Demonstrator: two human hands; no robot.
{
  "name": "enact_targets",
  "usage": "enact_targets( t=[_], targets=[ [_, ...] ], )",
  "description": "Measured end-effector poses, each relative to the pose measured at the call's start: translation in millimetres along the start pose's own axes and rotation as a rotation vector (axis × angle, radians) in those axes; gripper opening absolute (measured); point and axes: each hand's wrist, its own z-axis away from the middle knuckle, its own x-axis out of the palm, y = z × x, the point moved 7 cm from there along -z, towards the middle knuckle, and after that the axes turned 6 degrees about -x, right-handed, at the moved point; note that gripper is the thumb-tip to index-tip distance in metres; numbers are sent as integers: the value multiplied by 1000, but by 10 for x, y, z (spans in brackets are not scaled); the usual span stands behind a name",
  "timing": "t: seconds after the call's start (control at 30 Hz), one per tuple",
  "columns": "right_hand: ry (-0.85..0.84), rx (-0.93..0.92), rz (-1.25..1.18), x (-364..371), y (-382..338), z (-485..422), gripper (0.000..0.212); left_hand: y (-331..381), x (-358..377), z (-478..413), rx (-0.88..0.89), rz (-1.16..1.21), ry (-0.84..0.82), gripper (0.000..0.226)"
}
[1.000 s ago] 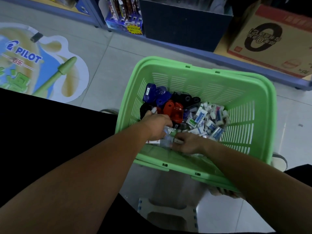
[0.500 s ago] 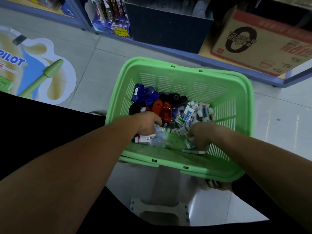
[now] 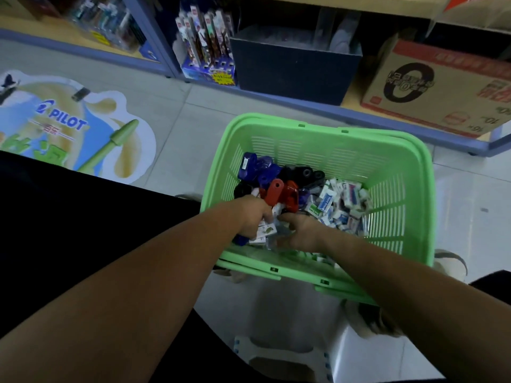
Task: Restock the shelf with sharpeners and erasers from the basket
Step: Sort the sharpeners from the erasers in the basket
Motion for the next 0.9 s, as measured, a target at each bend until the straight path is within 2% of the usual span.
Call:
enact_targets(
  t=[0.13,0.2,0.27,0.37,0.43,0.53,0.63,0.8,0.9],
  targets=[
    [46,-58,-30,75,2,-79,77,-22,-23,-32,-23,-76,9,64],
    [26,-93,-94,117,-46,-149,87,-29,-216,23,-10,-1,58,53],
    [-29,-80,-106,186,-105,-206,92,-35,-583,108,4,111,228,42],
    [-59,54,-24,328,-62,-275,101,-46,-1093,233,0,193,521,32],
    [-24,85,12,389,-65,-293,99,-52,-1190,243,4,172,585,37],
    [-3,74,68,409,-117,-317,91,-72,-1133,212,46,134,583,43],
    [10,72,109,407,-151,-318,90,-91,-1119,278,25,253,568,42],
    [57,18,183,322,-134,-344,76,-79,-711,341,15,321,300,30],
    [26,-59,218,259,-96,-315,69,-79,-339,263,-11,163,121,30]
  ],
)
